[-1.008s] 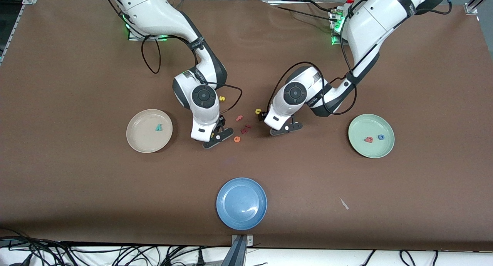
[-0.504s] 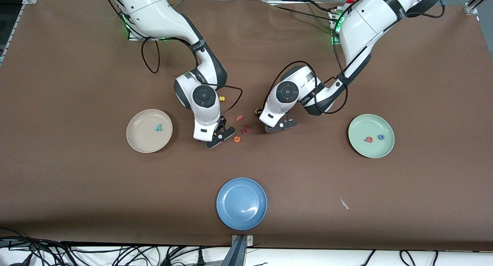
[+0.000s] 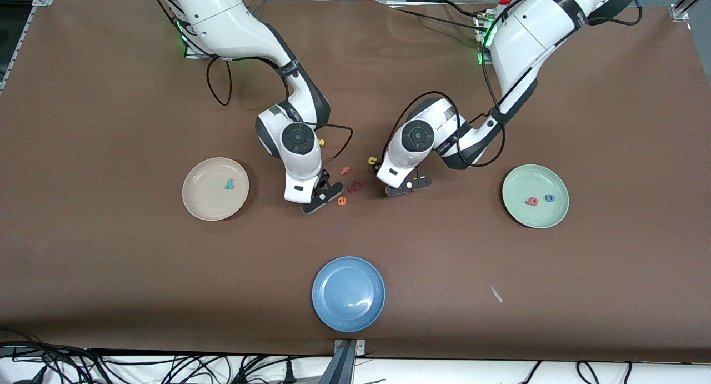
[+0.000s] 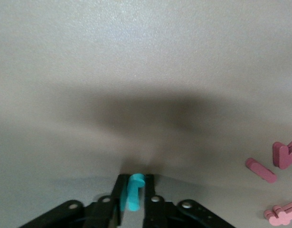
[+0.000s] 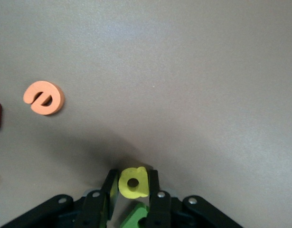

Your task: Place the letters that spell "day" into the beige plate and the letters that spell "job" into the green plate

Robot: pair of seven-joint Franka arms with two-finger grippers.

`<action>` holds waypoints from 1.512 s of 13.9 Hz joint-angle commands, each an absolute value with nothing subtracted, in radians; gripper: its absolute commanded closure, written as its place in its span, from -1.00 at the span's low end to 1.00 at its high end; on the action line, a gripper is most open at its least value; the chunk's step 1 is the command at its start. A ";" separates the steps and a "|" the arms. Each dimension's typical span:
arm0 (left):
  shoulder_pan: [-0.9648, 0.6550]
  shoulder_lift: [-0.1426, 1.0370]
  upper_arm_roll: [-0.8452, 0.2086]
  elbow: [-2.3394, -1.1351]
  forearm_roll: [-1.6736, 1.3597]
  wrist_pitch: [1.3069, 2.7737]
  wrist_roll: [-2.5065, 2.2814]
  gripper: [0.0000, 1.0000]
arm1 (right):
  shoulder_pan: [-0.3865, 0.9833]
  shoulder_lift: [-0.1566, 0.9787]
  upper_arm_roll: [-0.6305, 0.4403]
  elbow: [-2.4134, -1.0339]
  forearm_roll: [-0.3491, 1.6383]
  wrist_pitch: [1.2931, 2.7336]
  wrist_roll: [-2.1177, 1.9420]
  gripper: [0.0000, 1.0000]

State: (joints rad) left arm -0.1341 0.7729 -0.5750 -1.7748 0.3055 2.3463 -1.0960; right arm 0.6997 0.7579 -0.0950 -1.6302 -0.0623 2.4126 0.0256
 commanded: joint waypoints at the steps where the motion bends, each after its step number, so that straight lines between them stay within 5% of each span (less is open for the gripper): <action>1: -0.147 0.776 -0.566 -1.759 0.328 2.344 -1.108 1.00 | 0.677 0.752 -0.084 -1.640 -0.074 2.422 0.014 0.55; 4: -0.120 0.744 -0.568 -1.756 0.328 2.312 -1.097 1.00 | 0.666 0.738 -0.084 -1.632 -0.072 2.416 0.011 0.55; 11: 0.141 0.546 -0.580 -1.752 0.278 1.964 -0.711 1.00 | 0.546 0.606 -0.097 -1.635 -0.067 2.228 -0.075 0.55; 15: 0.311 0.557 -0.572 -1.763 0.299 1.925 -0.433 1.00 | 0.441 0.537 -0.106 -1.698 -0.049 2.120 -0.149 0.55; 21: 0.417 0.678 -0.569 -1.758 0.451 1.951 -0.324 1.00 | 0.334 0.500 -0.144 -1.942 -0.031 2.189 -0.189 0.53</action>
State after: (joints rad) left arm 0.3975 0.6488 -0.5583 -1.7635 0.3995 1.9370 -0.3449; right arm 0.3430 0.5375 -0.1503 -1.8508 -0.0566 2.1413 -0.1753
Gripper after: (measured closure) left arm 0.872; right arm 0.718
